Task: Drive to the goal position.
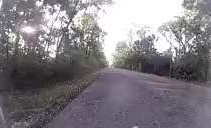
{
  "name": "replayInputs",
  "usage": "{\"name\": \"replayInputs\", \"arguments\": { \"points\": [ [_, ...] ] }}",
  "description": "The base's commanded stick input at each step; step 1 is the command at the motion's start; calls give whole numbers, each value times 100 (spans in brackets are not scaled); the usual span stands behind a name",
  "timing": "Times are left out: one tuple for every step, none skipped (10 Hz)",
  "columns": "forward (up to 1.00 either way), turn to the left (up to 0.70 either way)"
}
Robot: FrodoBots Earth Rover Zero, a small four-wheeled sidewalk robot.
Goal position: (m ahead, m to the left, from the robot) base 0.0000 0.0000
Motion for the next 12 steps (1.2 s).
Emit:
{"name": "replayInputs", "arguments": {
  "points": [
    [5, 0],
    [5, 0],
    [5, 0],
    [5, 0],
    [5, 0],
    [5, 0],
    [5, 0],
    [5, 0],
    [5, 0],
    [5, 0],
    [5, 0],
    [5, 0]
  ]
}}
